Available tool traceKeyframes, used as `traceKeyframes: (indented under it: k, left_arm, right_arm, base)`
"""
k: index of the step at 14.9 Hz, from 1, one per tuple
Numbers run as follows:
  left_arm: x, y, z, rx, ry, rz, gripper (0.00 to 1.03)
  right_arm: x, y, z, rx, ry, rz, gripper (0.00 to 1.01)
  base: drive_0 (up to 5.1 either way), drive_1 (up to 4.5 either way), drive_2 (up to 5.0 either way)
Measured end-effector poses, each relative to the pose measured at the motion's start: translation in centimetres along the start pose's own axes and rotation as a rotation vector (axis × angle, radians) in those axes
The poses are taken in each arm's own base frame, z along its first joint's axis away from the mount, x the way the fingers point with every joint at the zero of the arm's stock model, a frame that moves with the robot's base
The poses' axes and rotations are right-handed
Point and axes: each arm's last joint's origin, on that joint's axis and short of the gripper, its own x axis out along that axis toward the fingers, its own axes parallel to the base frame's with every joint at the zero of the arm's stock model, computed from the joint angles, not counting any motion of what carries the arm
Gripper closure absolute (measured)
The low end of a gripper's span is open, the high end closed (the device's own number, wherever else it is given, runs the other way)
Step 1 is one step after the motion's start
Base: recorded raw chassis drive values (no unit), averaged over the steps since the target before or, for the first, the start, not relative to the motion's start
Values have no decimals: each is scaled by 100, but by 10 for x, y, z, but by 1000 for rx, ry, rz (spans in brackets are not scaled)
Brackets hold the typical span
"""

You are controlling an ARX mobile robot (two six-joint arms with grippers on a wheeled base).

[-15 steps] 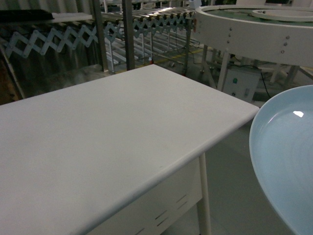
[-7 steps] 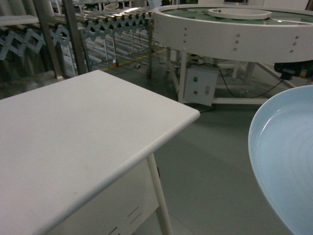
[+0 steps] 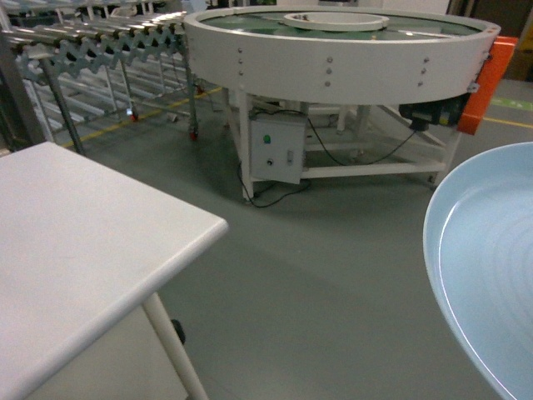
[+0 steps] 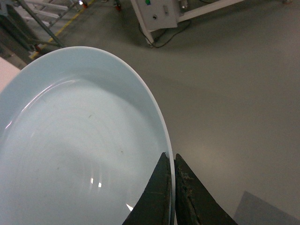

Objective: Place blue tray on left shelf second layer neatly

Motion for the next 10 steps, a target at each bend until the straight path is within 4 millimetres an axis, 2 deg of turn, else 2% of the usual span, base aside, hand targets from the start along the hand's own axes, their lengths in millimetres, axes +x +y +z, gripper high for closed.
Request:
traceKeyframes:
  k: [1, 7, 10]
  left_arm:
    - [0, 0, 0, 0, 1, -1, 5]
    - [0, 0, 0, 0, 1, -1, 5]
    - [0, 0, 0, 0, 1, 1, 5]
  right_arm:
    - [0, 0, 0, 2, 4, -1, 99]
    - [0, 0, 0, 2, 4, -4, 99]
    - [0, 0, 0, 0, 0, 4, 99]
  base:
    - [146, -89, -492]
    - [-153, -153, -153]
    - [177, -150, -562]
